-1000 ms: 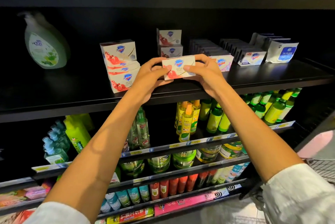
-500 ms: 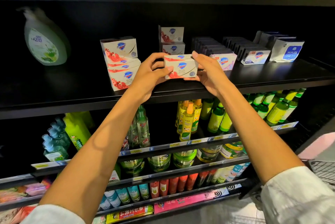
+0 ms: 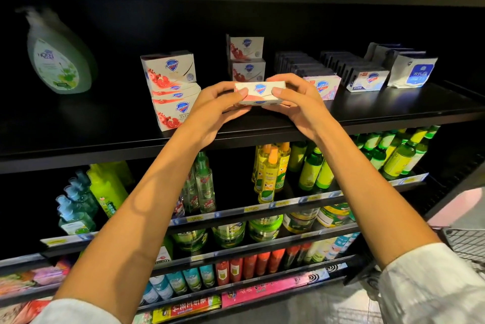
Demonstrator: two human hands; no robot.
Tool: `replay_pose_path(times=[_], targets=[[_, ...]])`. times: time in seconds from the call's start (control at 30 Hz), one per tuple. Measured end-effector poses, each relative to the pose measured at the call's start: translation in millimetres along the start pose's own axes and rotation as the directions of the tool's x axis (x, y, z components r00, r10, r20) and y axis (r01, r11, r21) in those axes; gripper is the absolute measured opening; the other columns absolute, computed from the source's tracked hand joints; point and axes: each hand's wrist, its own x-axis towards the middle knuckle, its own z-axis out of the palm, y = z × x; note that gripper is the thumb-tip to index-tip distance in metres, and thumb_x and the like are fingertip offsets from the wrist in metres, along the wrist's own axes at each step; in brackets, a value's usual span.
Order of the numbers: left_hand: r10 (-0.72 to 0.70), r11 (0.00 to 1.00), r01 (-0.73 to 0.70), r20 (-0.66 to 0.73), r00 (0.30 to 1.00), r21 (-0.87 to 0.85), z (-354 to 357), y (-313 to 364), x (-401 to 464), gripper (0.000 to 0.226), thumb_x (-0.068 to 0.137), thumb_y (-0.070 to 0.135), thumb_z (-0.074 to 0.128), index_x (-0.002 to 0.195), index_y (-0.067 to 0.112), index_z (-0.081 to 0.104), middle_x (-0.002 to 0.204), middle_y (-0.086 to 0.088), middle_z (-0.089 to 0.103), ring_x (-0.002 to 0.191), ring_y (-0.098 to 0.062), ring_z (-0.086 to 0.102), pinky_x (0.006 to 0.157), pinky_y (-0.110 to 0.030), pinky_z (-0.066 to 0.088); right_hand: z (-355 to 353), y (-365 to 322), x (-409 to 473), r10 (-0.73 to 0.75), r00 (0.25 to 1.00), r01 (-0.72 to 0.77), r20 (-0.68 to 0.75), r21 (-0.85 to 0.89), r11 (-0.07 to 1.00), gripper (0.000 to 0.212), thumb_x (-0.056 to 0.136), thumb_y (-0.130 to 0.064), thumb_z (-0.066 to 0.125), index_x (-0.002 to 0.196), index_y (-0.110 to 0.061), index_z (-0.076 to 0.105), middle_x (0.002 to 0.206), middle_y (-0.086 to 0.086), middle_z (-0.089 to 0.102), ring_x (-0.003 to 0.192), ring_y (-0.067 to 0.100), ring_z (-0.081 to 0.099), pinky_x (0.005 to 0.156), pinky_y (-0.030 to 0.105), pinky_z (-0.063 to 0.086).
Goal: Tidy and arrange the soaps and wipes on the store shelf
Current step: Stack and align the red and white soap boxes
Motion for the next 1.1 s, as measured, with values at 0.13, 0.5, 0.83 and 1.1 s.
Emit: replay_pose_path(times=[0.13,0.5,0.83,1.1], targets=[[0.027,1.000,-0.027,-0.003,1.000,-0.003,-2,-1,0,0.039,0.095,0.005,0.071,0.133,0.003,0.062,0.129,-0.017,0.068,0.122,-0.027,0.068,0.101,-0.045,0.058,5,-4,-1,0.043,0.999,-0.042,-0.023,0.039,0.998,0.030,0.105,-0.023,0.059,0.128,-0.005,0.065,0.125,0.016,0.070,0.125,0.030,0.066,0.101,0.055,0.056],[0.092,0.994,-0.096,0.058,0.994,0.058,-7,-1,-4,0.050,0.091,-0.007,0.071,0.137,0.005,0.057,0.142,-0.010,0.059,0.131,-0.027,0.060,0.093,-0.037,0.059,4,-7,1,0.112,0.994,-0.111,-0.013,0.061,0.992,0.034,0.101,-0.015,0.065,0.134,-0.005,0.064,0.122,0.015,0.074,0.115,0.029,0.072,0.085,0.042,0.065],[-0.023,0.997,0.026,0.040,0.999,-0.072,-1,4,-3,0.056,0.098,0.005,0.067,0.149,0.013,0.046,0.132,-0.016,0.068,0.120,-0.027,0.069,0.102,-0.045,0.057,-2,0,1,0.015,1.000,-0.015,-0.003,0.019,1.000,0.047,0.093,-0.004,0.073,0.138,-0.005,0.060,0.131,0.019,0.069,0.124,0.031,0.067,0.100,0.053,0.057],[0.007,1.000,-0.006,0.044,0.999,-0.007,-5,1,-2,0.055,0.095,-0.005,0.067,0.144,0.010,0.050,0.127,-0.017,0.071,0.119,-0.027,0.070,0.103,-0.045,0.057,1,-2,-1,0.010,1.000,-0.009,-0.005,0.012,1.000,0.056,0.092,-0.001,0.074,0.142,-0.018,0.057,0.132,0.017,0.066,0.124,0.028,0.066,0.098,0.054,0.058]])
